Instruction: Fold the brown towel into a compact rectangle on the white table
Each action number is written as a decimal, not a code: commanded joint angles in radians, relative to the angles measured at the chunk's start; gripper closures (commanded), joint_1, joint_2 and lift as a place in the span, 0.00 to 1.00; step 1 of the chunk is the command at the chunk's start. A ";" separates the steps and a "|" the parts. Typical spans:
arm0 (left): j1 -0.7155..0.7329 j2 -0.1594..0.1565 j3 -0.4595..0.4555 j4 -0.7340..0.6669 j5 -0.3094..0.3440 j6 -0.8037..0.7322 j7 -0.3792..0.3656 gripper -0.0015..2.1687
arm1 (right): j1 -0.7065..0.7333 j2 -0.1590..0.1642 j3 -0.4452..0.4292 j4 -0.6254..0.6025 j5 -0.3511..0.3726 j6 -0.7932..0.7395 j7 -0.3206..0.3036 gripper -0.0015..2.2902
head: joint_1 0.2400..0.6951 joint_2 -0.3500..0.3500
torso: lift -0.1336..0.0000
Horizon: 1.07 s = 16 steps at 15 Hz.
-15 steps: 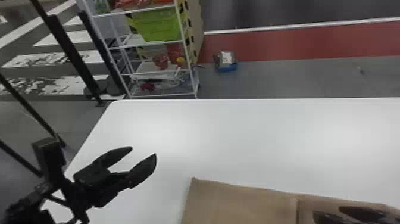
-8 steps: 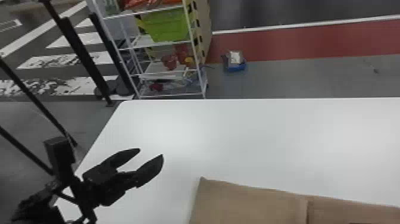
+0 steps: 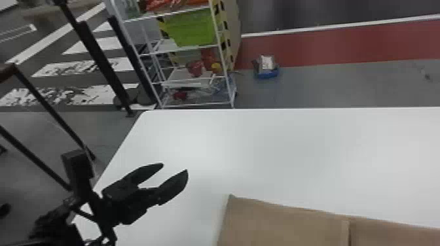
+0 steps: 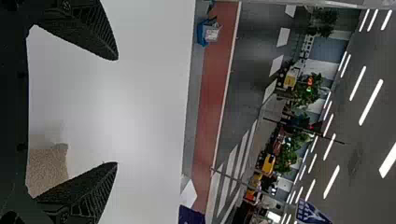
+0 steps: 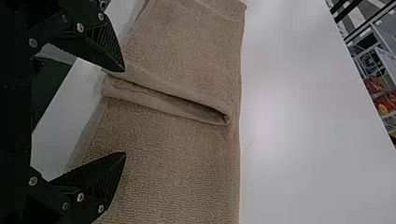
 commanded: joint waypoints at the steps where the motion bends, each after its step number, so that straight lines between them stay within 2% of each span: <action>1: 0.000 -0.004 -0.002 0.008 0.001 0.000 -0.002 0.04 | 0.005 0.000 0.015 0.001 -0.001 0.017 -0.014 0.12 | 1.00 0.95 | 0.07; 4: -0.003 -0.004 -0.004 0.022 -0.003 -0.003 -0.002 0.04 | -0.001 0.000 0.044 0.012 0.013 0.017 -0.039 0.12 | 1.00 0.96 | 0.07; 9: -0.031 -0.004 0.016 0.065 -0.003 -0.006 -0.014 0.04 | 0.017 -0.002 0.130 0.017 0.076 0.017 -0.131 0.12 | 1.00 0.99 | 0.07; 11: -0.040 -0.004 0.021 0.079 0.001 -0.006 -0.012 0.04 | 0.029 -0.005 0.161 0.035 0.090 -0.117 -0.161 0.12 | 1.00 1.00 | 0.07; 13: -0.055 -0.004 0.027 0.096 0.001 -0.003 -0.014 0.04 | 0.049 -0.011 0.187 0.044 0.113 -0.328 -0.198 0.12 | 1.00 1.00 | 0.07; 15: -0.063 -0.004 0.027 0.100 -0.003 -0.003 -0.014 0.04 | 0.049 -0.011 0.196 0.063 0.114 -0.469 -0.203 0.12 | 1.00 1.00 | 0.07; 16: -0.064 -0.004 0.024 0.099 -0.003 -0.003 -0.014 0.04 | 0.042 -0.011 0.195 0.069 0.113 -0.491 -0.201 0.12 | 1.00 1.00 | 0.07</action>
